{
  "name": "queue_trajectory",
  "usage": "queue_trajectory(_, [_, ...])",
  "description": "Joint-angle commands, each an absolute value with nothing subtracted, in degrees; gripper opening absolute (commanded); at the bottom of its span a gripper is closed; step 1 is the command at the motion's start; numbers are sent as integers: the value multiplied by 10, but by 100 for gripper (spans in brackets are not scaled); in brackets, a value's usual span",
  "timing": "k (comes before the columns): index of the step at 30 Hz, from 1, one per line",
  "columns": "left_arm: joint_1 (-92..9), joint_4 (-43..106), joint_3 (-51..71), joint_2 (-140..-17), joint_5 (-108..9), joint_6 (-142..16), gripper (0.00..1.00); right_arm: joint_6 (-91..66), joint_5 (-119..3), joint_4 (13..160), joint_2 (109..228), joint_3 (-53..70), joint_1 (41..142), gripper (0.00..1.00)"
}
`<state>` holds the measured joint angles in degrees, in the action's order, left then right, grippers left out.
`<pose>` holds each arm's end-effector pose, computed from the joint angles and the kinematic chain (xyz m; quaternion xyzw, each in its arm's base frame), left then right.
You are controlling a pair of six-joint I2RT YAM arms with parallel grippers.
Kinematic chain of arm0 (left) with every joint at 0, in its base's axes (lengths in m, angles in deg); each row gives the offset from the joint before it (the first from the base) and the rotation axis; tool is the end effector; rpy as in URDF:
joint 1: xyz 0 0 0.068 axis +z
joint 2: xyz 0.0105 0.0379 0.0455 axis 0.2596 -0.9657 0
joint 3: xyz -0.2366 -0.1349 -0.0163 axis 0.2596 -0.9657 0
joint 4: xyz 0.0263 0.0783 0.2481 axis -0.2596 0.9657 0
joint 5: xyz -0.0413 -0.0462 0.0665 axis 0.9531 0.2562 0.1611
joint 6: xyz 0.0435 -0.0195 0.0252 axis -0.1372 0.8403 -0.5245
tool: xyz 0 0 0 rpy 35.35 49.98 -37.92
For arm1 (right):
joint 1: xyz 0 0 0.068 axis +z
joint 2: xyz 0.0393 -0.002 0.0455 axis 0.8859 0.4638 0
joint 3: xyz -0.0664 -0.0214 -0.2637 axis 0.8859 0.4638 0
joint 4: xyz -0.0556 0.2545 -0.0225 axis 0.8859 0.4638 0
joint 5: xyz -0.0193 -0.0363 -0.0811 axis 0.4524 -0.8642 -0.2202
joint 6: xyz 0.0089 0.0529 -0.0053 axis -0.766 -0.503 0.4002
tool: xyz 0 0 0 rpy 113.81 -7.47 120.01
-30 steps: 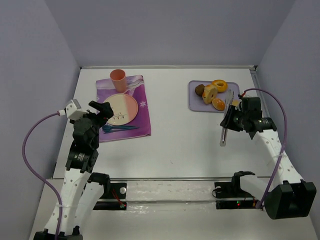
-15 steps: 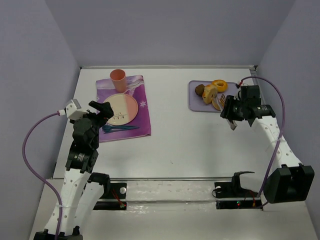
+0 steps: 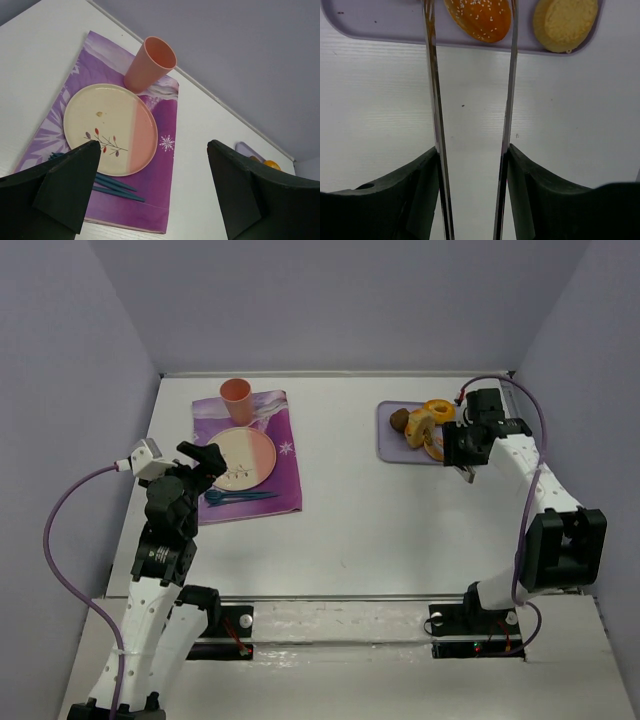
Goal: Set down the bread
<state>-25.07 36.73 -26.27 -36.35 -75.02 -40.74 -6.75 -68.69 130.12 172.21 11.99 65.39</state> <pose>0.1470 -0.0154 0.3299 -0.2497 0.6620 -0.1658 0.6869 0.3074 0.0144 0.2885 -0.0097 0.9586 -0.0144 0.2842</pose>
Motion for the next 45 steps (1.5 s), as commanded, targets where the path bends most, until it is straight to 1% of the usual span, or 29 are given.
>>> queue_trajectory(1, [-251, 325, -268, -361, -764, -420, 99, -22, -692, 1298, 1740, 91, 651, 58])
queue_trajectory(4, [-252, 323, -272, -361, -767, -419, 99, -13, -688, 1297, 1744, 98, 651, 59])
queue_trajectory(8, [-251, 318, -273, -363, -766, -420, 99, -9, -712, 1298, 1742, 109, 651, 61])
queue_trajectory(17, [-252, 317, -271, -368, -766, -420, 99, -7, -708, 1298, 1776, 106, 651, 60])
queue_trajectory(19, [-251, 319, -269, -367, -764, -420, 99, -11, -703, 1297, 1782, 105, 651, 53])
queue_trajectory(20, [-252, 321, -268, -367, -764, -420, 99, -11, -699, 1298, 1782, 105, 651, 46])
queue_trajectory(22, [-252, 323, -268, -365, -764, -420, 99, -15, -697, 1297, 1779, 102, 651, 35])
queue_trajectory(23, [-252, 324, -267, -363, -762, -420, 99, -21, -697, 1296, 1768, 98, 651, 25])
queue_trajectory(24, [-252, 325, -266, -362, -762, -420, 99, -31, -693, 1295, 1759, 98, 651, 22])
queue_trajectory(26, [-252, 328, -264, -361, -758, -418, 99, -46, -692, 1282, 1735, 106, 651, 21])
queue_trajectory(30, [-252, 333, -257, -364, -739, -411, 99, -83, -677, 1265, 1649, 118, 651, 21])
queue_trajectory(34, [-252, 358, -254, -368, -735, -394, 99, -100, -589, 1243, 1580, 129, 651, 19])
queue_trajectory(35, [-252, 362, -253, -367, -735, -389, 99, -99, -547, 1237, 1570, 133, 681, 19])
queue_trajectory(36, [-252, 366, -253, -366, -735, -383, 99, -93, -539, 1219, 1560, 138, 705, 19])
queue_trajectory(37, [-252, 371, -253, -365, -736, -377, 99, -92, -543, 1209, 1553, 137, 735, 20])
queue_trajectory(38, [-252, 379, -253, -362, -737, -365, 99, -94, -567, 1197, 1550, 133, 800, 20])
queue_trajectory(39, [-252, 380, -253, -362, -735, -365, 99, -94, -571, 1197, 1557, 126, 827, 20])
queue_trajectory(44, [-252, 404, -253, -342, -718, -340, 99, -94, -542, 1113, 1650, 55, 961, 20])
queue_trajectory(45, [-252, 419, -252, -333, -720, -333, 99, -83, -534, 1097, 1697, 40, 1000, 20])
